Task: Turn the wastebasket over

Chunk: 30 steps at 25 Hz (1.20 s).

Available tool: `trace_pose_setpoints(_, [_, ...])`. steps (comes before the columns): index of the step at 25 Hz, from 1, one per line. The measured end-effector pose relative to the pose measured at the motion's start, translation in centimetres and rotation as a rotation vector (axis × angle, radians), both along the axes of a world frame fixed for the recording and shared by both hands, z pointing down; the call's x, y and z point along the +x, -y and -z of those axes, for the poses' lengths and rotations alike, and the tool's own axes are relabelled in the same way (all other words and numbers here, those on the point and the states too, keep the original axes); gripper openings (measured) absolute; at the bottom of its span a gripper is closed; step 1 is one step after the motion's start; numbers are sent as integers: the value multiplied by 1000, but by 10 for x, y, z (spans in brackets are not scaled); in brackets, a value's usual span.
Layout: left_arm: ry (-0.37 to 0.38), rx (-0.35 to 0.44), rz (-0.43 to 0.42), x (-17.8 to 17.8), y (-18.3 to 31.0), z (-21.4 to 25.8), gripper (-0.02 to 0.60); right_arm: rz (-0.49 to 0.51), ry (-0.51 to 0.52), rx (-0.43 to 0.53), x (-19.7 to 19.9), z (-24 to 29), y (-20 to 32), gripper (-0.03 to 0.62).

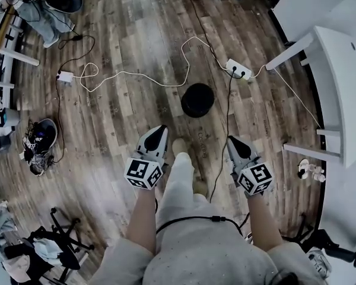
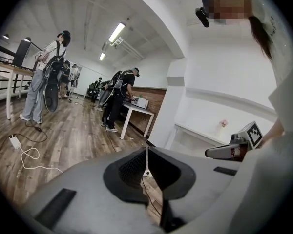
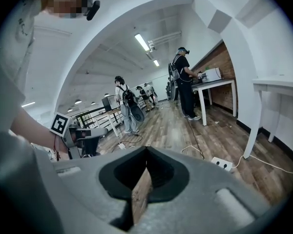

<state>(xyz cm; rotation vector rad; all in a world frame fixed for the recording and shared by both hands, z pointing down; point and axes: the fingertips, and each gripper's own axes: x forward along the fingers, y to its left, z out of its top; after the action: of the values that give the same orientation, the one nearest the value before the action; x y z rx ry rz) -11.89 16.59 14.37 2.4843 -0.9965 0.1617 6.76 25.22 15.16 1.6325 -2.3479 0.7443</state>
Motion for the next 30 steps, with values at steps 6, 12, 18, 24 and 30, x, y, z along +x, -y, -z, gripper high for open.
trace_pose_setpoints(6, [-15,-57,12,10,38,-25,8,-4,3,-60,8,-23,27,0])
trace_pose_setpoints(12, [-17,-110,-15,19,70,-54,8,-6,8,-98,6,-45,63,0])
trace_pose_setpoints(18, [-37,-140,-75,35,93,-78,8,-16,1,-111,13,-66,96,0])
trace_pose_setpoints(24, [-26,-158,-111,52,110,-110,8,-19,20,-115,24,-94,121,0])
trace_pose_setpoints(30, [-19,-174,-87,79,129,-143,8,33,53,-137,40,-137,143,0])
